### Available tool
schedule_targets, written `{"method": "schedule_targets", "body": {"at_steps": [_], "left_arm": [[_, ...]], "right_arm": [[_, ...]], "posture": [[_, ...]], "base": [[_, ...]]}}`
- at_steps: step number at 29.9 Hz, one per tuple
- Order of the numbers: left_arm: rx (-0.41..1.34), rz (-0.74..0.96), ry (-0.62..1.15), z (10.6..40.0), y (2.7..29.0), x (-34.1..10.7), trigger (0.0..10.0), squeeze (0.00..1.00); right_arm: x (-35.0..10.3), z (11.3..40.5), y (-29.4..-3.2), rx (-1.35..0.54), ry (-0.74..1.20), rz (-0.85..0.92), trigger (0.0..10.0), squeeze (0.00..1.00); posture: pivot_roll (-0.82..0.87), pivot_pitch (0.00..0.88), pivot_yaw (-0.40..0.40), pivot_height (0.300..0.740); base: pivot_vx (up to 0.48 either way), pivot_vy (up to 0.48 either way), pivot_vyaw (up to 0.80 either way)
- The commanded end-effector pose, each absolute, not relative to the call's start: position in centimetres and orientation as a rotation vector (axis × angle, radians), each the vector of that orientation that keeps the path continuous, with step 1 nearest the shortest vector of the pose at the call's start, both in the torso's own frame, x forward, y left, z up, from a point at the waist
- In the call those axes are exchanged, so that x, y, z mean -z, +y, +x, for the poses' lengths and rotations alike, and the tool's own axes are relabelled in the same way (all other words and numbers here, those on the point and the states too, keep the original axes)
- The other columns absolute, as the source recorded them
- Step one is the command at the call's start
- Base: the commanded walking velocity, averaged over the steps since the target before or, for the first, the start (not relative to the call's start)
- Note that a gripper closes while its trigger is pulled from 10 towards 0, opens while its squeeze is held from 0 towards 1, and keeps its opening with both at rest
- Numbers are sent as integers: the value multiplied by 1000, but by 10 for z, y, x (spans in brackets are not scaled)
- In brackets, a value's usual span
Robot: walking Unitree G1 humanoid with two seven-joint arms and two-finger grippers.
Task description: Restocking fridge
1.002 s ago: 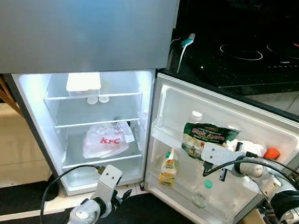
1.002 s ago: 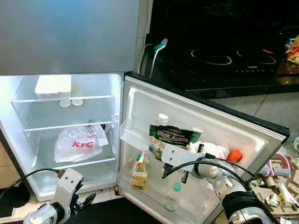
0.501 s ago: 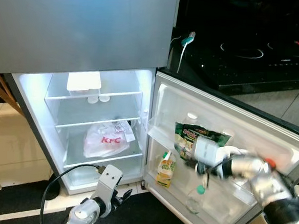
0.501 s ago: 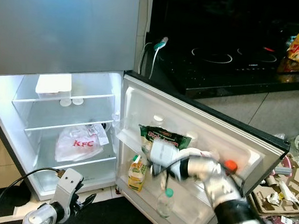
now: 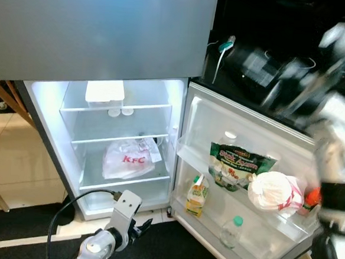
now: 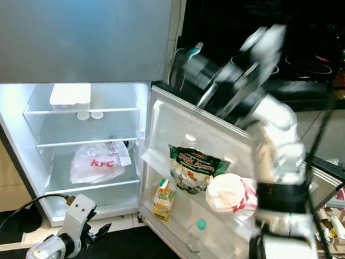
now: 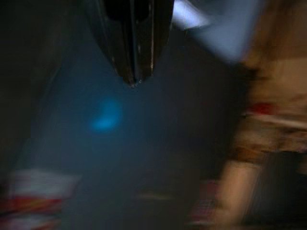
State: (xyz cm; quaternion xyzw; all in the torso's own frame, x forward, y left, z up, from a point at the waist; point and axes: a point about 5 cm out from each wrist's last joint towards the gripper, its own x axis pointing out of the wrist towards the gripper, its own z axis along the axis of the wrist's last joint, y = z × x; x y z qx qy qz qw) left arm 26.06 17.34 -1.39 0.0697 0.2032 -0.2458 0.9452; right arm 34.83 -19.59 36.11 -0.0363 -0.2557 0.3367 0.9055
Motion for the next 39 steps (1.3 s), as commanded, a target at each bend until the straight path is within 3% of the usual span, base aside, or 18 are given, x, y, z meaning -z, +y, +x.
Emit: {"method": "schedule_targets", "body": {"at_steps": [1, 2, 3, 4, 6, 7, 9, 10, 12, 14, 19, 22, 29, 35, 38, 39], "left_arm": [[501, 152, 433, 259, 175, 16, 10000, 0], [499, 152, 436, 259, 175, 16, 10000, 0], [494, 150, 439, 259, 175, 17, 10000, 0], [491, 149, 440, 258, 175, 17, 10000, 0], [491, 149, 440, 258, 175, 17, 10000, 0], [488, 148, 441, 258, 175, 17, 10000, 0], [488, 148, 441, 258, 175, 17, 10000, 0], [485, 148, 441, 258, 176, 17, 10000, 0], [485, 148, 441, 258, 176, 17, 10000, 0], [473, 146, 437, 257, 182, 17, 10000, 0], [471, 144, 434, 256, 184, 17, 10000, 0], [467, 141, 438, 254, 184, 18, 10000, 0], [458, 135, 449, 252, 185, 20, 10000, 0], [455, 133, 452, 251, 185, 21, 10000, 0], [430, 117, 482, 248, 186, 25, 10000, 0], [430, 117, 482, 248, 186, 25, 10000, 0]], "right_arm": [[-344, 355, -199, -659, -467, -58, 784, 0], [-339, 362, -213, -562, -419, -101, 0, 0], [-328, 368, -237, -403, -348, -126, 0, 0], [-319, 371, -259, -262, -287, -154, 5255, 0], [-319, 371, -259, -262, -287, -154, 5255, 0], [-309, 372, -281, -127, -225, -160, 9176, 0], [-309, 372, -281, -127, -225, -160, 9176, 0], [-295, 369, -306, 26, -147, -191, 10000, 0], [-295, 369, -306, 26, -147, -191, 10000, 0], [-242, 340, -375, 396, 64, -241, 10000, 0], [-226, 329, -389, 459, 115, -253, 10000, 0], [-201, 309, -409, 592, 190, -263, 10000, 0], [-160, 279, -427, 744, 266, -179, 10000, 0], [-150, 275, -426, 753, 265, -127, 10000, 0], [-109, 265, -413, 718, 310, 88, 10000, 0], [-109, 265, -413, 718, 310, 88, 10000, 0]], "posture": [[-1, 0, -34, 738], [-1, 0, -40, 738], [-1, 0, -40, 738], [2, 0, -41, 738], [2, 0, -41, 738], [2, 0, -40, 738], [2, 0, -40, 738], [2, 0, -40, 738], [2, 0, -40, 738], [6, 0, -42, 738], [6, 0, -42, 738], [9, 0, -44, 738], [8, 0, -42, 738], [6, 0, -41, 738], [8, 0, -43, 738], [8, 0, -43, 738]], "base": [[0, 0, 0], [0, 0, 0], [0, 0, 0], [0, 0, 0], [0, 0, 0], [0, 0, 0], [0, 0, 0], [0, 0, 0], [0, 0, 0], [0, 0, 0], [0, 0, 0], [0, 0, 0], [0, 0, 0], [0, 0, 0], [0, 0, 0], [0, 0, 0]]}}
